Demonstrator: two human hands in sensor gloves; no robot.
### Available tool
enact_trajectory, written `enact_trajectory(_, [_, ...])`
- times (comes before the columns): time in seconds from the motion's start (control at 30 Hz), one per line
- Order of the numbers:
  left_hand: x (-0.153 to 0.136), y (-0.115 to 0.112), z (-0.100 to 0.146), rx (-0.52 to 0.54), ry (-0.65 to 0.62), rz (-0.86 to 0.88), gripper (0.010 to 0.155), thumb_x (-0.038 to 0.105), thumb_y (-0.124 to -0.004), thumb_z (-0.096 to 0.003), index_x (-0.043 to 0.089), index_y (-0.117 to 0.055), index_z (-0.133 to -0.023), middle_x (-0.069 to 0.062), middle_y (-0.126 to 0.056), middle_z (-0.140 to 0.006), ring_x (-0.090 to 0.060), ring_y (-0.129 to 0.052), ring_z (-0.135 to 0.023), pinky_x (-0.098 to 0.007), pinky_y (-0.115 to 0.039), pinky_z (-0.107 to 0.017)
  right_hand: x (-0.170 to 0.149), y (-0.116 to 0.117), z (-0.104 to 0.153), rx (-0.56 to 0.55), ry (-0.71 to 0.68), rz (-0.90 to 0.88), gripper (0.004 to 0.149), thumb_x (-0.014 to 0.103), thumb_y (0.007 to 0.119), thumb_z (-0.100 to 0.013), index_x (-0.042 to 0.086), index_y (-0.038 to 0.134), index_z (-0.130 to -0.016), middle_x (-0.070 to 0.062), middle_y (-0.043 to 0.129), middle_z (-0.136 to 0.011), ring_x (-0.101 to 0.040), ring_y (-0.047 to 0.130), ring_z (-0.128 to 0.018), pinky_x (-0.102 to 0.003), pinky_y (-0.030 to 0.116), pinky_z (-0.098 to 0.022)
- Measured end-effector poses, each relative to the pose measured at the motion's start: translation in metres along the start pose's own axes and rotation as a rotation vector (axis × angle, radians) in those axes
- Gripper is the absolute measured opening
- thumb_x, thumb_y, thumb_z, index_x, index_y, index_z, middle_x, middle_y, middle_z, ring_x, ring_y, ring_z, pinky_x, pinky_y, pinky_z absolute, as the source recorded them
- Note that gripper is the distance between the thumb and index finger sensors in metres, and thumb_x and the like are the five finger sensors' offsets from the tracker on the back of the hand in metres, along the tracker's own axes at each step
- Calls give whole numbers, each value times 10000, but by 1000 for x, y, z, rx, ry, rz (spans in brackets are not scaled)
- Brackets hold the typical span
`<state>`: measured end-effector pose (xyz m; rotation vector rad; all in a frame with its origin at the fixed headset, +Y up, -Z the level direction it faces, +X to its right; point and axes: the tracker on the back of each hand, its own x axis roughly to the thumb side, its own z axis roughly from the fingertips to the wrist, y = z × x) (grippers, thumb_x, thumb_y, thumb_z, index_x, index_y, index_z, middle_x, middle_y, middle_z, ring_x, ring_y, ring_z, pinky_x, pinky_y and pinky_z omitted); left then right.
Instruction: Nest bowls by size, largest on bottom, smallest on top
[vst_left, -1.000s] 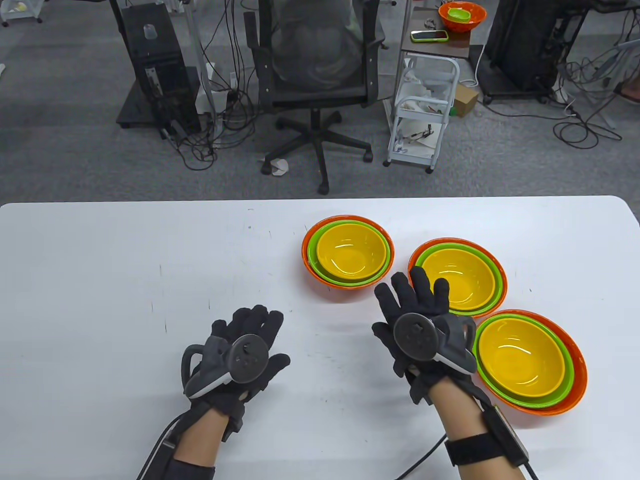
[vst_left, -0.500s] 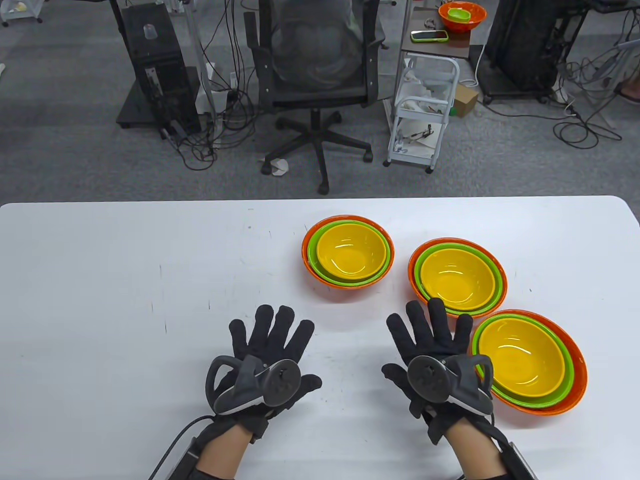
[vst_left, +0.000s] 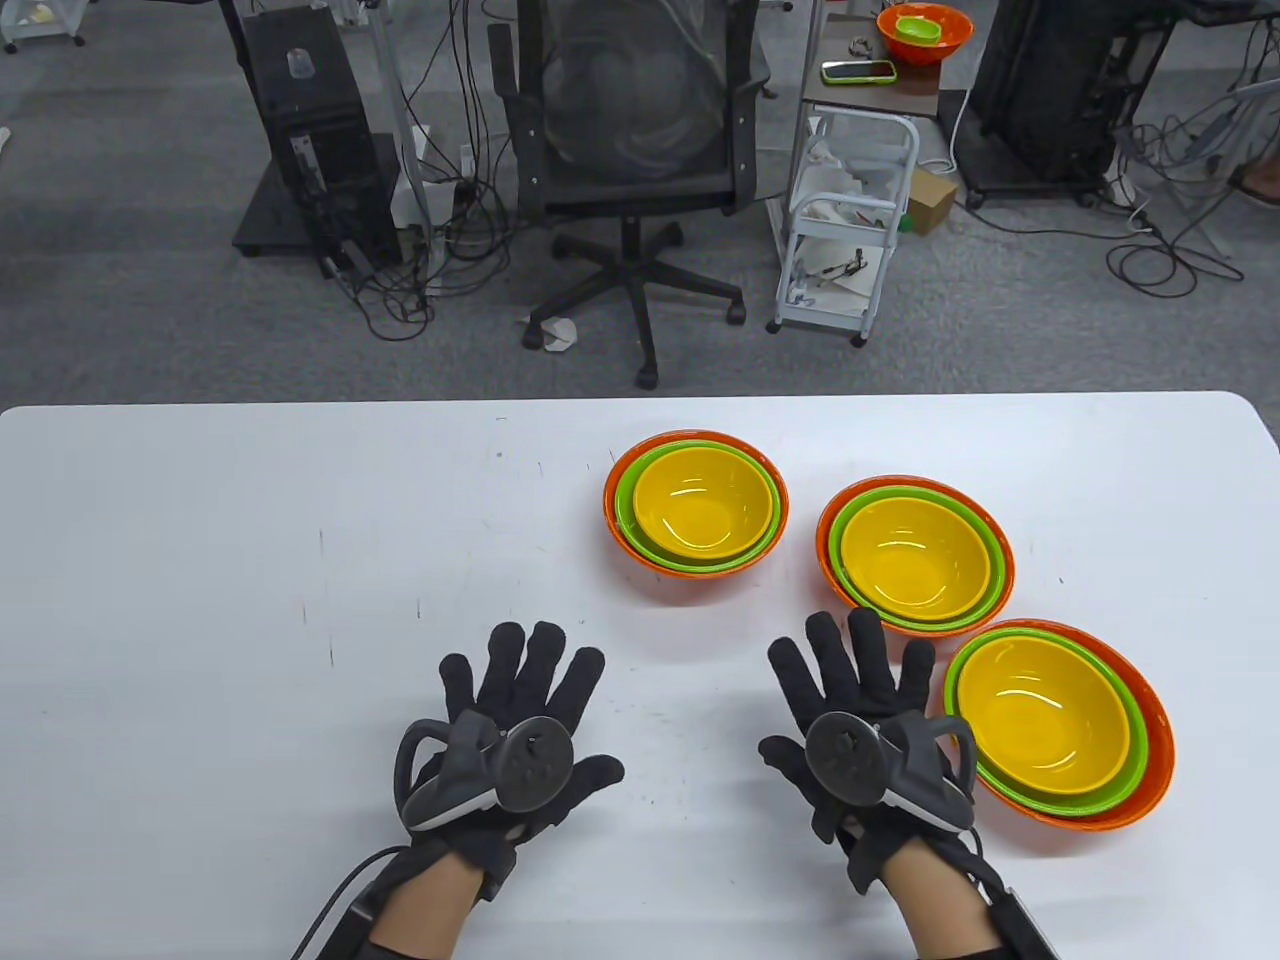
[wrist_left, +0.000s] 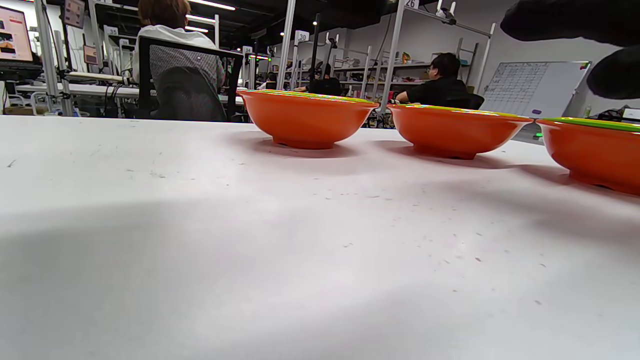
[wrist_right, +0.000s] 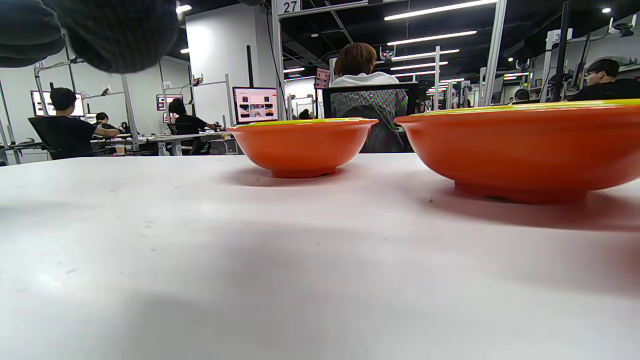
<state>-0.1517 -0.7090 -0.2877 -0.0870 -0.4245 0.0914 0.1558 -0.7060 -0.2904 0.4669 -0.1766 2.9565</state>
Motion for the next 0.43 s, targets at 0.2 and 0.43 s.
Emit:
enact_trajectory(0.2, [0, -6, -2, -19, 12, 1, 926, 744, -524, -456, 318, -94, -1158, -158, -15, -1224, -539, -56, -1119, -822, -144, -675, -2, 0, 1, 6, 5, -5, 828, 547, 720, -479, 288, 253, -1111, -87, 67, -1173, -415, -119, -1006, -712, -44, -585])
enact_trajectory(0.43, [1, -6, -2, -25, 11, -9, 927, 742, -528, -456, 318, -96, -1157, -158, -18, -1223, -536, -61, -1121, -819, -148, -678, -6, -2, 2, 2, 32, -13, 824, 540, 723, -480, 289, 257, -1112, -91, 69, -1174, -417, -118, -1007, -714, -44, -586])
